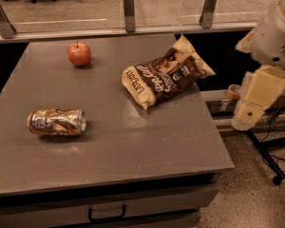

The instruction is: Place orange can upright

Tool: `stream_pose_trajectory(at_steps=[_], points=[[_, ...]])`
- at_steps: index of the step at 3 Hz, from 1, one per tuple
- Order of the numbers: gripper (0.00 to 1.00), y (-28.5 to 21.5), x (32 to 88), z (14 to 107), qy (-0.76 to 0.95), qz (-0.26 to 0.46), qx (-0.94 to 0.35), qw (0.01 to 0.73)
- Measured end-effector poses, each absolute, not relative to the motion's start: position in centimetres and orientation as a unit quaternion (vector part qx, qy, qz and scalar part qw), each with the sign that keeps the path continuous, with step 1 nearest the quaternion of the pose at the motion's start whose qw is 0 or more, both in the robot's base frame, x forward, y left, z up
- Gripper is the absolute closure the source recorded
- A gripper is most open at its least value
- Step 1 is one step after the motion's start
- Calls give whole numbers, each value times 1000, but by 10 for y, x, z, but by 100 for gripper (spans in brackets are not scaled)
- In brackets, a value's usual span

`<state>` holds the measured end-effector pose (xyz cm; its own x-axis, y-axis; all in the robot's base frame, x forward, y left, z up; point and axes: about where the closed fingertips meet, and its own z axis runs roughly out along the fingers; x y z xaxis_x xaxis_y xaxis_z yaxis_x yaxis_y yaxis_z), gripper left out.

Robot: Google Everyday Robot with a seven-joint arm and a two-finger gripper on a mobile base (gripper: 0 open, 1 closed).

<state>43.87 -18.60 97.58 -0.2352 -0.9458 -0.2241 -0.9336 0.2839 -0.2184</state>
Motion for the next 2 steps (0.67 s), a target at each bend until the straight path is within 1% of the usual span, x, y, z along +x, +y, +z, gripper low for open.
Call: stream_pose_trajectory(at_steps=[1, 2], points=[[0, -123, 439, 965, 790, 5, -594, 151], [0, -49, 436, 954, 795, 31, -587, 150]])
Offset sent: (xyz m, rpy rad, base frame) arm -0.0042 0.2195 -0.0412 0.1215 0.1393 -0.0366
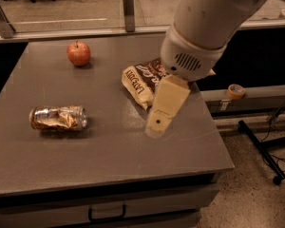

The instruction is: Place orange can upright

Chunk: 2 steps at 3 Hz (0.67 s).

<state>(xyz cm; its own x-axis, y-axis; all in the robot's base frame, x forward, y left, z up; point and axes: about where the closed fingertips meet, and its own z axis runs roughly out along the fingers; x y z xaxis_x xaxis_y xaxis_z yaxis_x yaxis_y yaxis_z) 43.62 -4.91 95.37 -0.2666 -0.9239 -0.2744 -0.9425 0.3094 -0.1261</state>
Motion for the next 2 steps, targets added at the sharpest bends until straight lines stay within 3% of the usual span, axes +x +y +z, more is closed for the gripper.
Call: stream_pose_trajectory(at_steps=[1, 2], points=[[0, 13, 432, 947, 791, 26, -589, 164], [0, 17, 429, 952, 796, 26, -581, 170]])
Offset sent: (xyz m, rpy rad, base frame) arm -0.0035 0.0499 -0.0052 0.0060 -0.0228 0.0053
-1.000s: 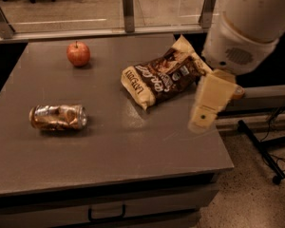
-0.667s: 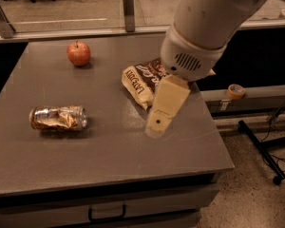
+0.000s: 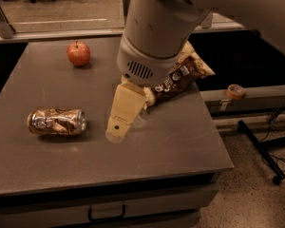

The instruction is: Place orange can upright

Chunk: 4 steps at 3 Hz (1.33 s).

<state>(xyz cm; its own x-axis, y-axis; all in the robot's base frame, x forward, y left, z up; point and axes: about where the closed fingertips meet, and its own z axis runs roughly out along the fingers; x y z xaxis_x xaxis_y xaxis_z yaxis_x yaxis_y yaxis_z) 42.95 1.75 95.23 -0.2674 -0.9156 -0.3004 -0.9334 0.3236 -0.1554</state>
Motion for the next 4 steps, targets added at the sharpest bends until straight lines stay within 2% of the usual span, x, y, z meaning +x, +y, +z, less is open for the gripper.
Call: stream_pose_trajectory(at_steps=[1, 2, 4], points=[[0, 23, 429, 957, 798, 12, -577, 174], [0, 52, 436, 938, 806, 32, -566, 171], [0, 136, 453, 895, 776, 71, -606, 158]])
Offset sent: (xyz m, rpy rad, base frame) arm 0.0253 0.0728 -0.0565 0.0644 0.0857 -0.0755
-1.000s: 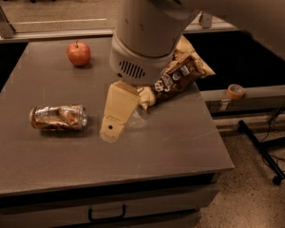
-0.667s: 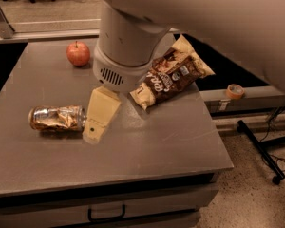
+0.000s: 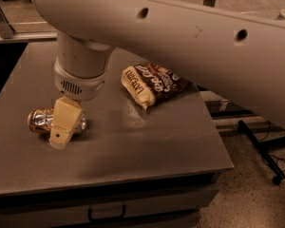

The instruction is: Place orange can upright

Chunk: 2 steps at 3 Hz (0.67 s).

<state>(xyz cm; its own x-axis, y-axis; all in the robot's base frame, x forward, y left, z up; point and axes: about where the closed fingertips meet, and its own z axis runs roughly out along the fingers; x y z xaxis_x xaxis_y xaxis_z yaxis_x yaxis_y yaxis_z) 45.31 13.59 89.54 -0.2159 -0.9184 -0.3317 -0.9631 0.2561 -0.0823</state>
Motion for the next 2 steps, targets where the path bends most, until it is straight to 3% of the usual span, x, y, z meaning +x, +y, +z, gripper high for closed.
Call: stream_pose_trajectory(at_steps=[2], points=[[0, 197, 470, 861, 741, 64, -651, 149]])
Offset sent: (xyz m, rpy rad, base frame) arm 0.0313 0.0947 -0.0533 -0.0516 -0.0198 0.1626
